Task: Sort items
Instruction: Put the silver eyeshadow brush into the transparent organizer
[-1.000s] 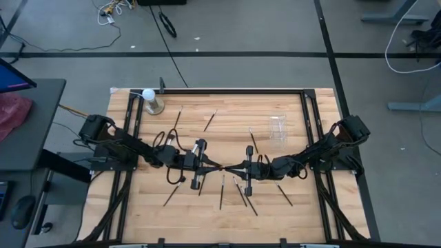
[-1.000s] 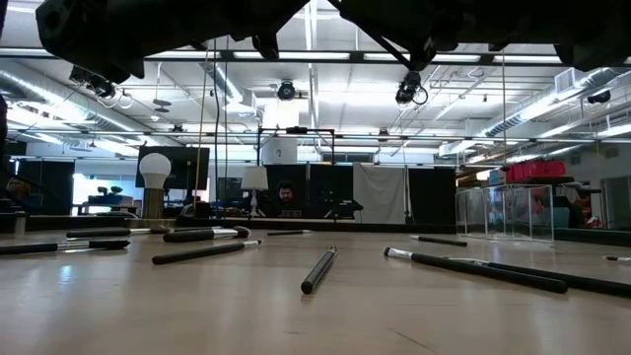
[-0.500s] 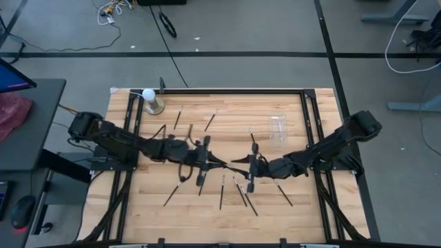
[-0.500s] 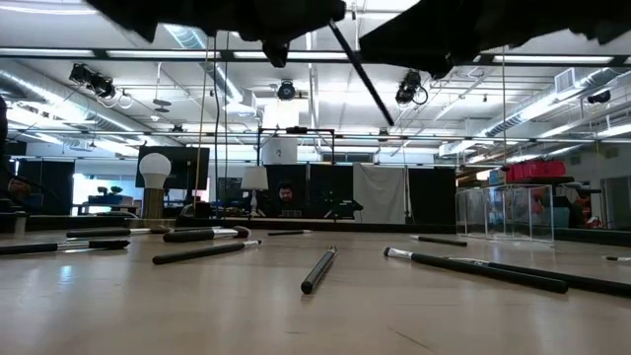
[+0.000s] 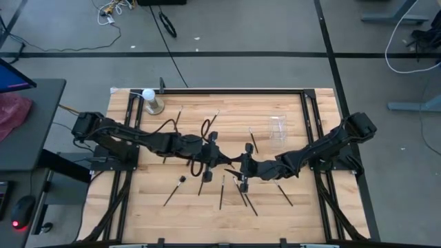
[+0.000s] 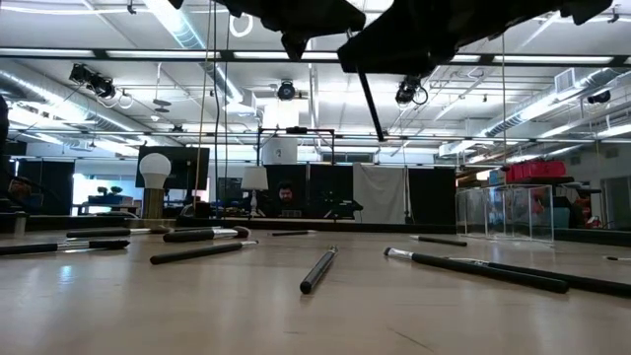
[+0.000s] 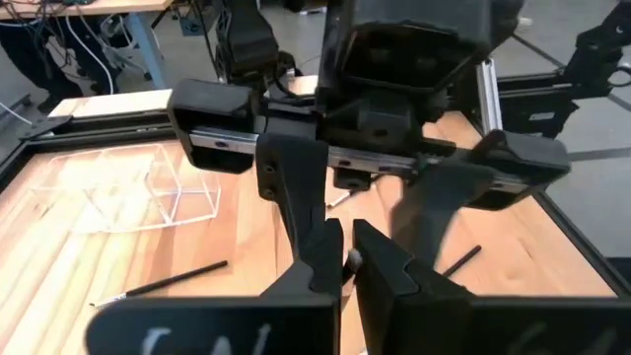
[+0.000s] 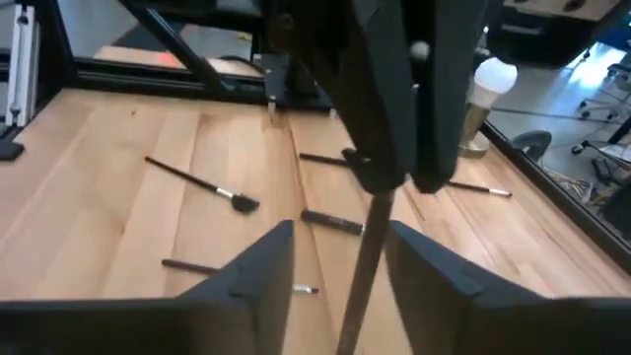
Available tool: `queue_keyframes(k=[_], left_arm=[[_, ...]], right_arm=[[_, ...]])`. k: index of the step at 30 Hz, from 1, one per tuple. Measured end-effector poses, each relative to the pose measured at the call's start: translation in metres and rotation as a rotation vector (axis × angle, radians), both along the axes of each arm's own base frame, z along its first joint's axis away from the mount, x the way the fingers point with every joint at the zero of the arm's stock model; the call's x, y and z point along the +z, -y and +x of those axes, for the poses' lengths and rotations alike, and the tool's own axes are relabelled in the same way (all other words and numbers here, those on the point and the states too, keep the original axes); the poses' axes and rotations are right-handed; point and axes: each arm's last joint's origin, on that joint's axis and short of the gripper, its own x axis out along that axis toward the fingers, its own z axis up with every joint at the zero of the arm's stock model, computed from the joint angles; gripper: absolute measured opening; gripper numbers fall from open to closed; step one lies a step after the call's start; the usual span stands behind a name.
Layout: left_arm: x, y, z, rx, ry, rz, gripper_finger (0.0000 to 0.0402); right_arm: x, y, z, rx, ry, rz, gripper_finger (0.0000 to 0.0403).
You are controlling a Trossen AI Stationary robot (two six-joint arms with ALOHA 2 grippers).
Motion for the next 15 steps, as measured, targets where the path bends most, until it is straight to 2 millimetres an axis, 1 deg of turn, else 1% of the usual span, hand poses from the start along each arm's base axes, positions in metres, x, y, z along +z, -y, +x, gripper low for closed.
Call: queue_keyframes(k=[8,10,12,15], left_arm=[[-0.003,0.0,0.0,-0.004,-0.025,0.0,0.0018],[-0.003,0.001,0.0,-0.006,-0.023,0.007,0.0023],[-0.003,0.001,0.0,-0.007,-0.019,0.019,0.0035],[0.001,0.0,-0.004,-0.014,-0.021,0.045,0.0066]], right_arm=[[0.004,0.0,0.002,0.0,0.046,0.011,0.002],[0.004,0.001,0.001,-0.007,0.045,0.025,0.0013],[0.001,0.002,0.0,-0.027,0.054,0.042,0.0018],[-0.01,0.005,-0.007,-0.073,0.064,0.051,0.0011]])
